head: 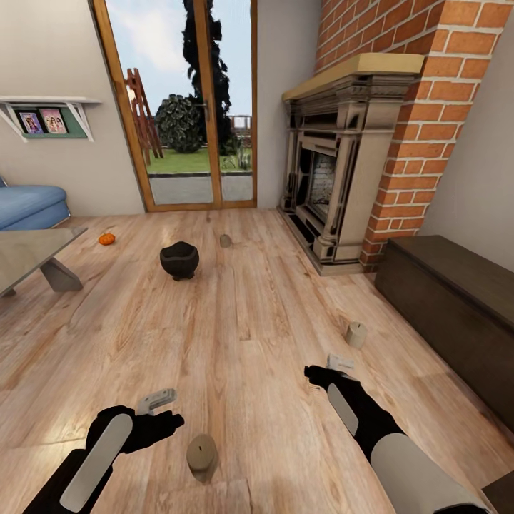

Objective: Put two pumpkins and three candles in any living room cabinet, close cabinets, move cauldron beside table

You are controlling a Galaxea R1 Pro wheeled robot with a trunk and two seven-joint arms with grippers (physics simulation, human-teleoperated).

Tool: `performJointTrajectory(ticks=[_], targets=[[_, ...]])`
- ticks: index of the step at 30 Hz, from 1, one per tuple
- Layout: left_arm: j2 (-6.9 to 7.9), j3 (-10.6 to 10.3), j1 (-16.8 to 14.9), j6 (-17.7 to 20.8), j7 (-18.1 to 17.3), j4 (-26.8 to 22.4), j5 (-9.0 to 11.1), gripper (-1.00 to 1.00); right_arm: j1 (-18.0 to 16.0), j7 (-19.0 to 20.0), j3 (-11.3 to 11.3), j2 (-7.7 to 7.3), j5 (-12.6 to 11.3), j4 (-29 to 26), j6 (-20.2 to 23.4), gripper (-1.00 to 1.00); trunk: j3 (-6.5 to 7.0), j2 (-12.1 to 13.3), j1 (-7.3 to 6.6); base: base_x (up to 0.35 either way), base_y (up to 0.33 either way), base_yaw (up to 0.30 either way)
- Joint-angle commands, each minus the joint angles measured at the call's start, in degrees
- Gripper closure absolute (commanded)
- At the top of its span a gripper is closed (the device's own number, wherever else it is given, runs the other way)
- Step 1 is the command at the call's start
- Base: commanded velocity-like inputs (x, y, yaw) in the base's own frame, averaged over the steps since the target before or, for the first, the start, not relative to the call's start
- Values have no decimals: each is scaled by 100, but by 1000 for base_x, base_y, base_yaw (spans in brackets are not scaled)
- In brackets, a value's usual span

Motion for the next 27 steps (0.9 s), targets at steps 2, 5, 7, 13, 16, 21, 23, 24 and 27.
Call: performJointTrajectory(ticks=[2,5,7,13,16,21,23,24,27], targets=[[6,-11,-4,-1,60,-6,56,-100,-2,-53,35,-4,-63,14,-58,-100,-5,-2,-1,0,0,0],[11,-10,-4,0,58,-6,58,-100,-2,-53,90,1,-56,47,22,-100,-5,-2,-1,0,0,0],[14,-9,-4,1,58,7,57,-100,-2,-54,196,-1,-57,49,28,-100,-5,-2,-1,0,0,0],[57,36,29,10,80,-13,56,-100,-36,-112,299,6,-83,78,-465,-100,-5,-2,-1,0,0,0],[113,41,32,10,82,-24,55,-100,-111,-118,309,6,-83,31,-462,-100,-5,-2,-1,0,0,0],[144,106,0,15,84,7,56,-100,-35,-112,330,1,-47,91,-476,-100,-5,-2,-1,0,0,0],[155,153,-10,20,84,18,59,-100,-1,-107,338,-1,-43,156,-491,-100,-5,-2,-1,0,0,0],[162,173,-14,22,84,22,61,-100,11,-105,344,-1,-41,188,-501,-100,-5,-2,-1,0,0,0],[171,197,-19,27,84,32,64,-100,26,-104,350,-2,-36,285,-512,-100,-5,-2,-1,0,0,0]])
